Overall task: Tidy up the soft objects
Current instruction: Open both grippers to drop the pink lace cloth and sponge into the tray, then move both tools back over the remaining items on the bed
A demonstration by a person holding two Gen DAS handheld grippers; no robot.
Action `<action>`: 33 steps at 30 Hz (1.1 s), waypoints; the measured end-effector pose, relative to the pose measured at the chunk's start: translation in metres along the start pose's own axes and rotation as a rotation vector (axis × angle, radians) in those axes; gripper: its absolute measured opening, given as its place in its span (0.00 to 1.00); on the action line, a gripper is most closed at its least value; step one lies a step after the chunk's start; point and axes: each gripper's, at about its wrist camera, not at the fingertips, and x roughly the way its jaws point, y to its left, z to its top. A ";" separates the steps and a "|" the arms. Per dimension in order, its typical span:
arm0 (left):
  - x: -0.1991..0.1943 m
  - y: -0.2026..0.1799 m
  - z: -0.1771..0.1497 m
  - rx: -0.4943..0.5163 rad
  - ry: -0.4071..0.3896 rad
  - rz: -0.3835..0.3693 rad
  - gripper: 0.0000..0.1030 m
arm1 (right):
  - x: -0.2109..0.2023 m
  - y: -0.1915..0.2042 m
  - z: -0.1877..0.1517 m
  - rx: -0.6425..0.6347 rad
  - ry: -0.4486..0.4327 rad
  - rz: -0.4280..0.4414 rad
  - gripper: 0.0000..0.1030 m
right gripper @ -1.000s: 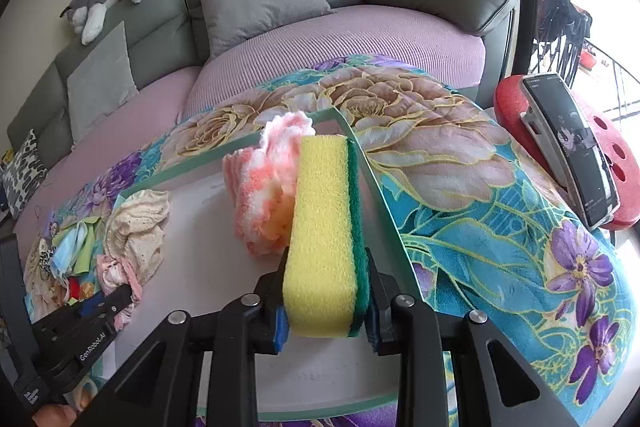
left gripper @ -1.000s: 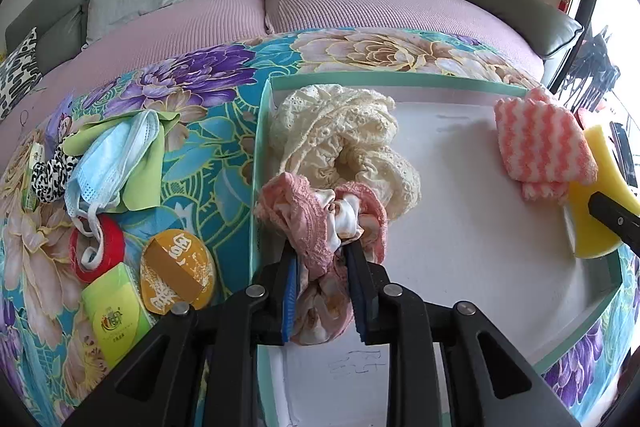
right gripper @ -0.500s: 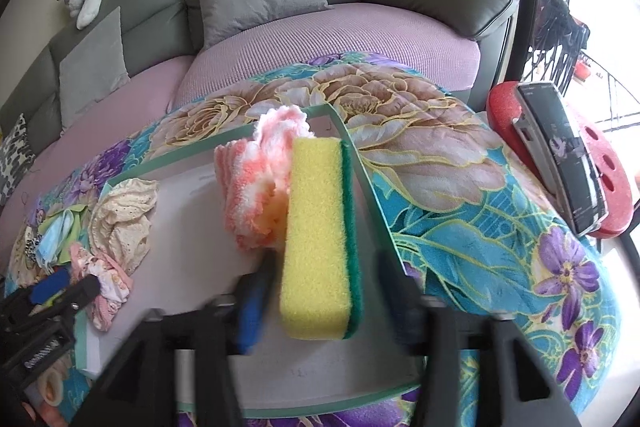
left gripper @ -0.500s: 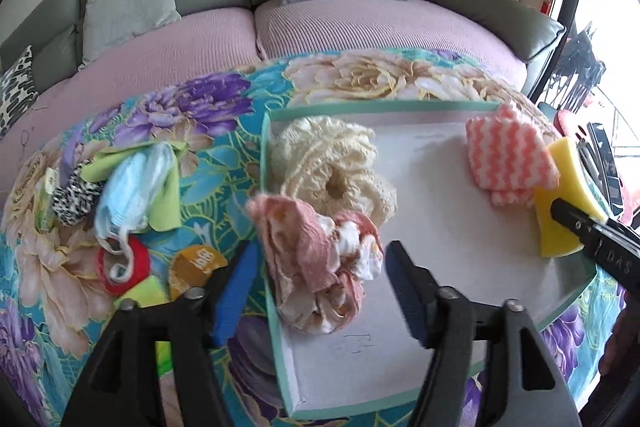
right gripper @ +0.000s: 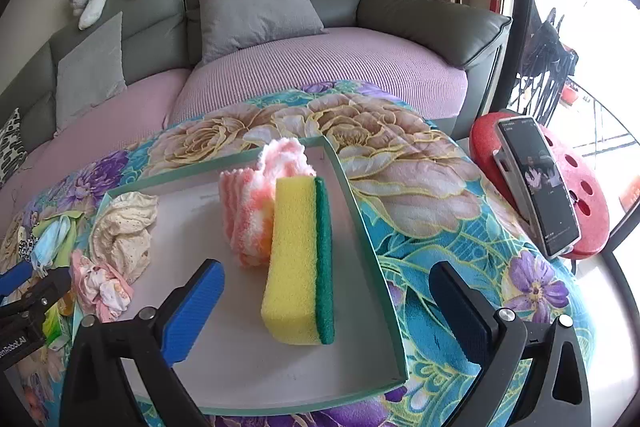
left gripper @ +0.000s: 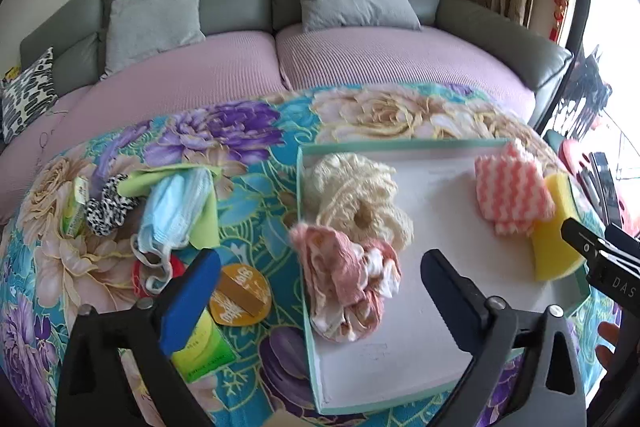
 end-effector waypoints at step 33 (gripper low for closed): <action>-0.086 0.177 -0.015 -0.447 -0.210 0.371 0.98 | -0.054 0.082 0.010 -0.154 -0.167 0.112 1.00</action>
